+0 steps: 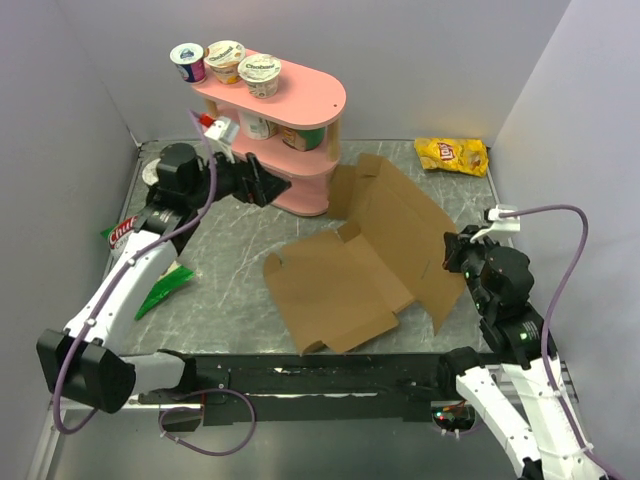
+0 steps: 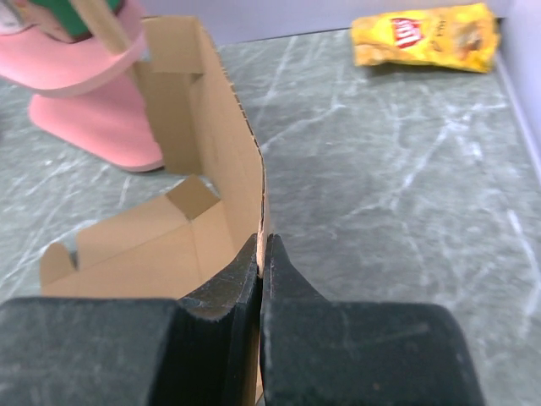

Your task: Fold the paper box

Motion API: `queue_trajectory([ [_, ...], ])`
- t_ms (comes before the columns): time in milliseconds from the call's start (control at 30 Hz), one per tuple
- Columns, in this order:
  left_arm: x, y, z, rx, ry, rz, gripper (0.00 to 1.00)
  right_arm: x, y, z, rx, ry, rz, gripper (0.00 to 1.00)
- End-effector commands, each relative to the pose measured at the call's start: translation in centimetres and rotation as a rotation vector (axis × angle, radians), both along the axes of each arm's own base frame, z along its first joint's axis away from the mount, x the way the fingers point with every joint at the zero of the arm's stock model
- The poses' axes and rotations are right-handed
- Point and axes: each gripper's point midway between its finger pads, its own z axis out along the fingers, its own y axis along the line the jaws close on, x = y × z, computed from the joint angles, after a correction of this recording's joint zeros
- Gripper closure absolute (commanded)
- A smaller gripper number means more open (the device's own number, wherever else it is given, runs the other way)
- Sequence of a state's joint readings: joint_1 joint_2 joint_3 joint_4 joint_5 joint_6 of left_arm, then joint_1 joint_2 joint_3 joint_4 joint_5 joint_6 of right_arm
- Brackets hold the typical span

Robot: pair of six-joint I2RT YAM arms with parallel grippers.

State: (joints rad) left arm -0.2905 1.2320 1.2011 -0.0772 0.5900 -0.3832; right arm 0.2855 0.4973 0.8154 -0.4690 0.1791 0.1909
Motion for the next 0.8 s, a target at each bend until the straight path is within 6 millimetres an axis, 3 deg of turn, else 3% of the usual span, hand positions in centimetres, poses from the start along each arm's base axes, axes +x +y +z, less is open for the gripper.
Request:
queue_trajectory([
  [0,-1.3,-2.4,2.8,-0.009,-0.067,-0.093,0.04,-2.3,-2.0,4.5,-0.012,-0.165,-0.059,1.0],
  [133,-1.7,-3.8,3.0,-0.017,-0.075,-0.15,0.04,-4.1,-1.8,6.0,-0.019,-0.229,-0.01,1.0],
  [300,-1.6,-3.8,3.9,-0.039,-0.091,-0.142,0.04,-6.2,-2.0,7.7,-0.02,-0.274,0.018,1.0],
  [467,-2.0,-4.0,5.3,-0.052,-0.125,-0.167,0.04,-7.1,-2.0,7.5,-0.037,-0.261,0.038,1.0],
  [633,-3.3,-4.2,6.5,-0.038,-0.171,-0.2,0.04,-8.2,2.5,8.0,-0.063,-0.311,0.311,1.0],
  [767,-3.0,-3.6,5.7,0.043,-0.214,-0.116,0.04,-7.8,5.5,7.1,-0.088,-0.233,0.483,1.0],
])
